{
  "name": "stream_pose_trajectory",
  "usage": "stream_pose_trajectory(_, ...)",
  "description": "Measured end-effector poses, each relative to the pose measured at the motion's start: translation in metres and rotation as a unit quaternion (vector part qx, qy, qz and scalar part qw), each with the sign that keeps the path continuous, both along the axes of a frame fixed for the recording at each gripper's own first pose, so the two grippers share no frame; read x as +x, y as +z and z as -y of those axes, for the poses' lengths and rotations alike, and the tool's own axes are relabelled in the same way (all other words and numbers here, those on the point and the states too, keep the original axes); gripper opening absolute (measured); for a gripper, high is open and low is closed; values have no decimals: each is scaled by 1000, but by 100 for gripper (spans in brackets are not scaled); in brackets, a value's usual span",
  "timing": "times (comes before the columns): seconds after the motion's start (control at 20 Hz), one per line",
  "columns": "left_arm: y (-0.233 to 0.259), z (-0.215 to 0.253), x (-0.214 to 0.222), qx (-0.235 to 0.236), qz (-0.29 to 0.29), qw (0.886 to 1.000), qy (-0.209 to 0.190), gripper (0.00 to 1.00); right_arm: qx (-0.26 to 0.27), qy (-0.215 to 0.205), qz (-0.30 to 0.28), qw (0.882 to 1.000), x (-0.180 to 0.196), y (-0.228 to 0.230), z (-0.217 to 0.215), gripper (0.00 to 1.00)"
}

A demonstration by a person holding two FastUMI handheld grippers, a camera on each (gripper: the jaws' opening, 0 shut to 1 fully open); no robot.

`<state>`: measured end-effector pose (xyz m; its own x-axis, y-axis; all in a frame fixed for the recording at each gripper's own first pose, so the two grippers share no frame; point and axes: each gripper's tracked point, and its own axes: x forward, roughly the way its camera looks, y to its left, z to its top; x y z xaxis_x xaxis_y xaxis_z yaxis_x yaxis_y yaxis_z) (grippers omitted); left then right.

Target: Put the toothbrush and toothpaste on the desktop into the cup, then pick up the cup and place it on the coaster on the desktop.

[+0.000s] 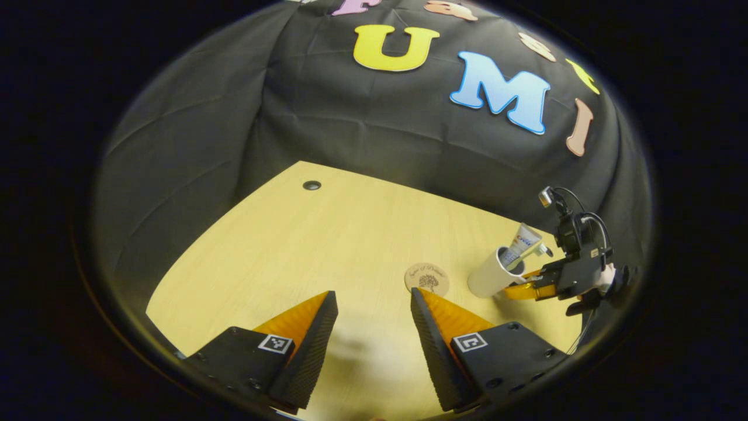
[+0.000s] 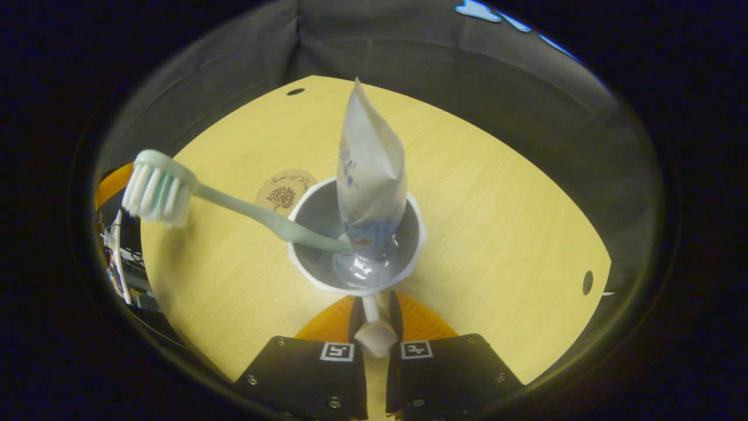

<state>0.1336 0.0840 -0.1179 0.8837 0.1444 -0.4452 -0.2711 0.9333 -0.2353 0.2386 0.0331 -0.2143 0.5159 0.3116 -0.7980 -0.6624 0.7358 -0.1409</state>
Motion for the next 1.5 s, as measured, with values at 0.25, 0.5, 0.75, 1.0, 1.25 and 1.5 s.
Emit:
stream_pose_trajectory(0.25,-1,1,-1,0,3,1000,-5,83,9,-10,3,1000,0,3,-4,14)
stream_pose_trajectory(0.5,-6,-4,-7,-2,5,1000,-5,84,18,-16,8,1000,0,14,-14,14)
stream_pose_trajectory(0.75,-11,-8,-18,-6,3,1000,-2,84,24,-1,12,1000,-2,20,-48,14)
stream_pose_trajectory(1.0,-11,-7,-39,-13,0,1000,3,84,28,21,12,999,-6,29,-85,14)
stream_pose_trajectory(1.25,-5,-3,-61,-14,-3,1000,7,84,20,37,11,999,-5,25,-117,14)
stream_pose_trajectory(1.5,-3,8,-60,-18,-6,1000,12,84,7,42,6,999,-1,18,-143,14)
